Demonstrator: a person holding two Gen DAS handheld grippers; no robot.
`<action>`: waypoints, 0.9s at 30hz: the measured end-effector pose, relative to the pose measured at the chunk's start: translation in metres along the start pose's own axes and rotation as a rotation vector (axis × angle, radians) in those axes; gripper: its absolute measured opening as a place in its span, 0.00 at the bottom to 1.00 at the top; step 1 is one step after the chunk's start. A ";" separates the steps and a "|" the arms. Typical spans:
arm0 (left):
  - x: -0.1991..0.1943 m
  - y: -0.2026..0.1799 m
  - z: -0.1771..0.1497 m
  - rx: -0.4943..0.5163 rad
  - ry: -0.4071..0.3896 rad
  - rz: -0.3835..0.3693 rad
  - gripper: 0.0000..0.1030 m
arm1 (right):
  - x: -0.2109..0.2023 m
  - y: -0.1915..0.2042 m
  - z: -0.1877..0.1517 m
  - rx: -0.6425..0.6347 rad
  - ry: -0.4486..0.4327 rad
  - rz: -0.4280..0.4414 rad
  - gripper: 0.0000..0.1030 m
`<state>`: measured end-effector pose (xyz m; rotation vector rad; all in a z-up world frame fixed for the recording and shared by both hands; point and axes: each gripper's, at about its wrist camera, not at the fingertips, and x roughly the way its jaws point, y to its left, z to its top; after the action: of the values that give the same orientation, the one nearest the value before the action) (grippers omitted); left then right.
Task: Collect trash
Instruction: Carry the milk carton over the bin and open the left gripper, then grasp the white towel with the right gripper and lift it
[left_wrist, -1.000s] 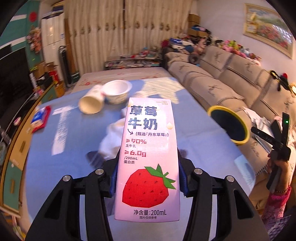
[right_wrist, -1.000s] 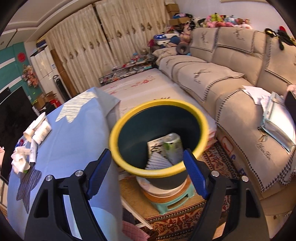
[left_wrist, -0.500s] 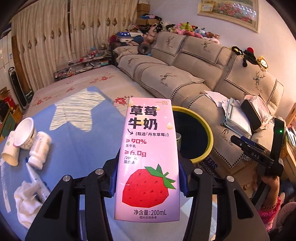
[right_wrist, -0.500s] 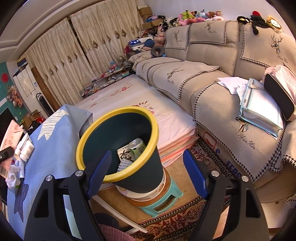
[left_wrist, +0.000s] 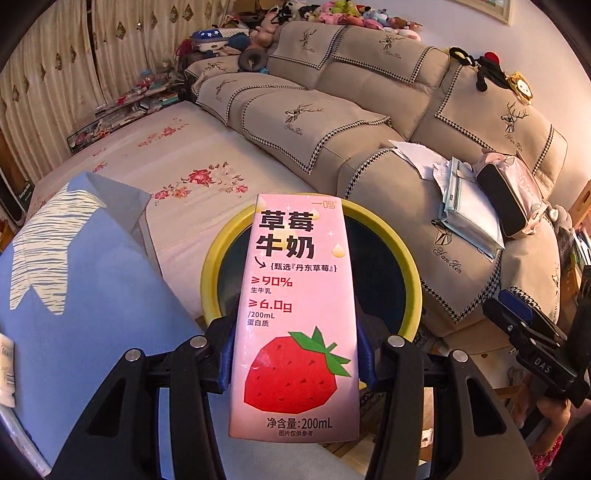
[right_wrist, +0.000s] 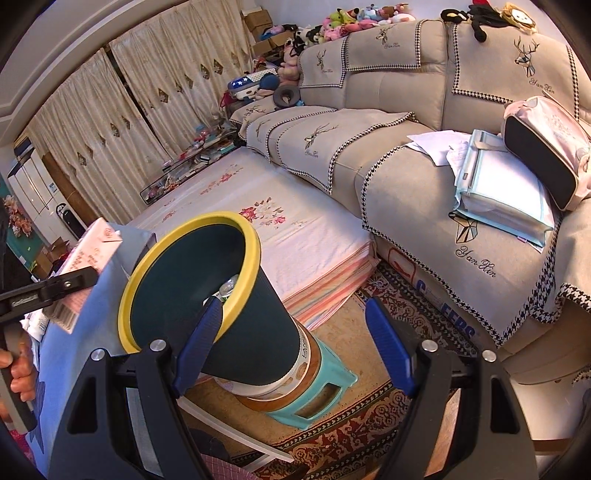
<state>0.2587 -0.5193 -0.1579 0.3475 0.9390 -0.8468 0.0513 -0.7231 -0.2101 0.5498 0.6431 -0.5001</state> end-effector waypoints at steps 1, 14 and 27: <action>0.008 -0.001 0.002 -0.002 0.008 -0.003 0.49 | 0.001 0.000 0.000 0.003 0.004 0.000 0.73; -0.027 0.009 -0.006 -0.046 -0.114 0.035 0.79 | 0.003 0.017 -0.001 -0.031 0.014 0.014 0.73; -0.210 0.082 -0.112 -0.250 -0.381 0.207 0.95 | -0.004 0.087 -0.010 -0.181 0.028 0.097 0.73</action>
<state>0.1936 -0.2987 -0.0565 0.0599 0.6307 -0.5705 0.0948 -0.6507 -0.1866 0.4151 0.6771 -0.3393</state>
